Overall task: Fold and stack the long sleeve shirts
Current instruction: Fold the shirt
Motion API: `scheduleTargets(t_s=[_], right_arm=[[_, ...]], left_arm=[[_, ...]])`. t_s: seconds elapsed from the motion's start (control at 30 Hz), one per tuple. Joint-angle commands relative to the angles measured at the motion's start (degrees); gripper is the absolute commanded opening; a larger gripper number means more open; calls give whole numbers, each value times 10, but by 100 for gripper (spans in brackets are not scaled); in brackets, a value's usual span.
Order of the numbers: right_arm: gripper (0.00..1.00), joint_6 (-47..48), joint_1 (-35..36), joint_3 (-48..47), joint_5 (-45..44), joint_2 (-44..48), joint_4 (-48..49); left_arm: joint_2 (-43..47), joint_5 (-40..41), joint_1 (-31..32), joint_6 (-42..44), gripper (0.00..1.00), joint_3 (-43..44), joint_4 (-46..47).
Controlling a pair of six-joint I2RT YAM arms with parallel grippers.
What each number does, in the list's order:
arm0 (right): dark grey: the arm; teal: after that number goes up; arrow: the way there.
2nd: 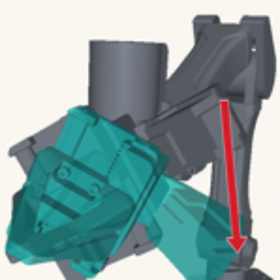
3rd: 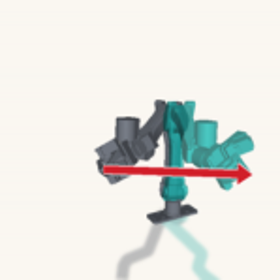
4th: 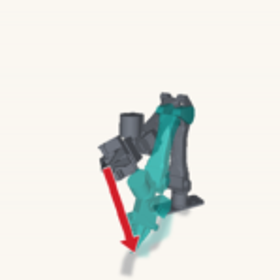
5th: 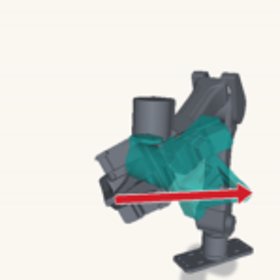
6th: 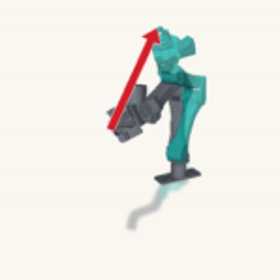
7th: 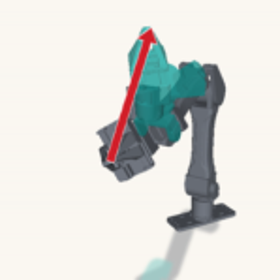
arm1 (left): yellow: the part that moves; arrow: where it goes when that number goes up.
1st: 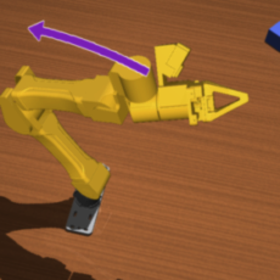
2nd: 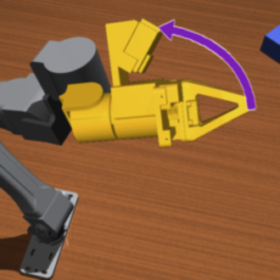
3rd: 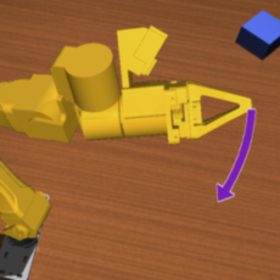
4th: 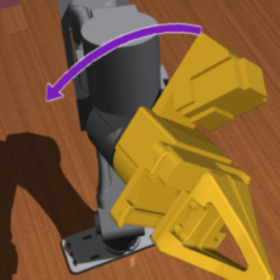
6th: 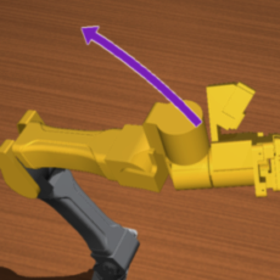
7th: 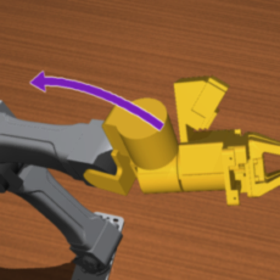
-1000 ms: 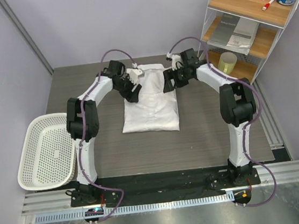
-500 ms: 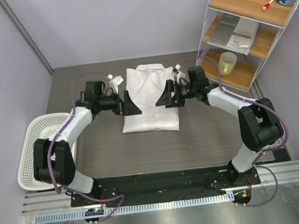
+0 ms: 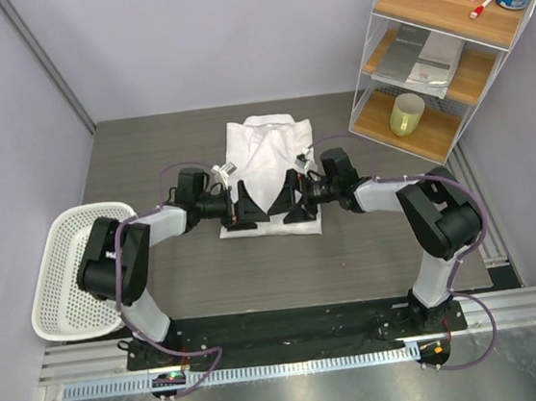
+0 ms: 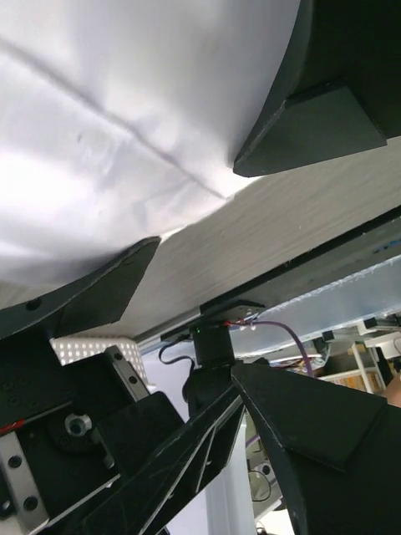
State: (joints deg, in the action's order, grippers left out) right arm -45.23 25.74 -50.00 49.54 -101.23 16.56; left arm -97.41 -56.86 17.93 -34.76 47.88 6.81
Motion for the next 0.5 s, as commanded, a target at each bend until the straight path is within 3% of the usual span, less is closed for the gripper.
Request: scheduleTargets(t_s=[0.0, 0.27, 0.47], right_arm=[[100, 25, -8, 28, 9, -42, 15], [100, 132, -64, 33, 12, -100, -93], [100, 184, -67, 15, 47, -25, -154]], left_arm=[[-63, 1, -14, -7, 100, -6, 71], [-109, -22, -54, 17, 100, -65, 85], [-14, -69, -78, 62, 100, -96, 45]])
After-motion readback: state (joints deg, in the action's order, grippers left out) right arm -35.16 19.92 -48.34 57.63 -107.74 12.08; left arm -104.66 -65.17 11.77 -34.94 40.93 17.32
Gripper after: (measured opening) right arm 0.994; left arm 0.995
